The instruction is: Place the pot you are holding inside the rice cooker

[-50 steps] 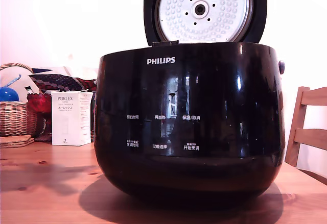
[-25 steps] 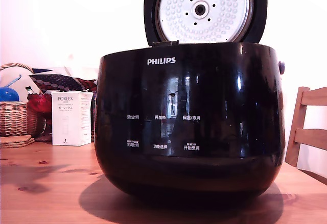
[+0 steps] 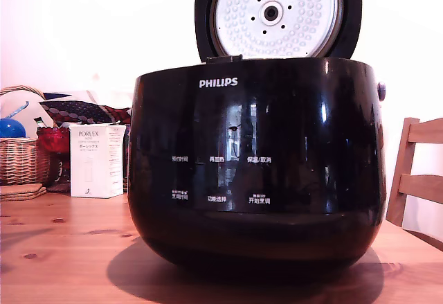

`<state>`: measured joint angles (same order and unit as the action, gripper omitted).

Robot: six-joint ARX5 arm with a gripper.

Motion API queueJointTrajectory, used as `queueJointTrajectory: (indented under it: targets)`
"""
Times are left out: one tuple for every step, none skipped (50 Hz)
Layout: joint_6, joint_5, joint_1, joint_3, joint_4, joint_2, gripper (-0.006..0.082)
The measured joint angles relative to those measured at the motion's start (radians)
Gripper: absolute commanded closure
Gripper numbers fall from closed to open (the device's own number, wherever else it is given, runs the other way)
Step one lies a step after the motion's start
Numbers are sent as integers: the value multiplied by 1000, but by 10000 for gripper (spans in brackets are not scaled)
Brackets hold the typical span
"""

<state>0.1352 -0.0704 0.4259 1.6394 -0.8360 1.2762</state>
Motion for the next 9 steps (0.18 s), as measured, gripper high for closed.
queueJointTrajectory:
  targets:
    - [0, 2, -2, -18, 6, -12, 786]
    - [0, 7, -3, -34, 12, -21, 786]
    - [-17, 10, -4, -51, 19, -35, 786]
    - [-18, 10, -4, -65, 24, -45, 786]
    - [-22, 11, -5, -75, 27, -53, 786]
    - [-23, 12, -6, -82, 27, -61, 786]
    - [-23, 12, -7, -86, 26, -66, 786]
    - [-23, 12, -8, -86, 26, -69, 786]
    - [-24, 12, -8, -86, 28, -71, 786]
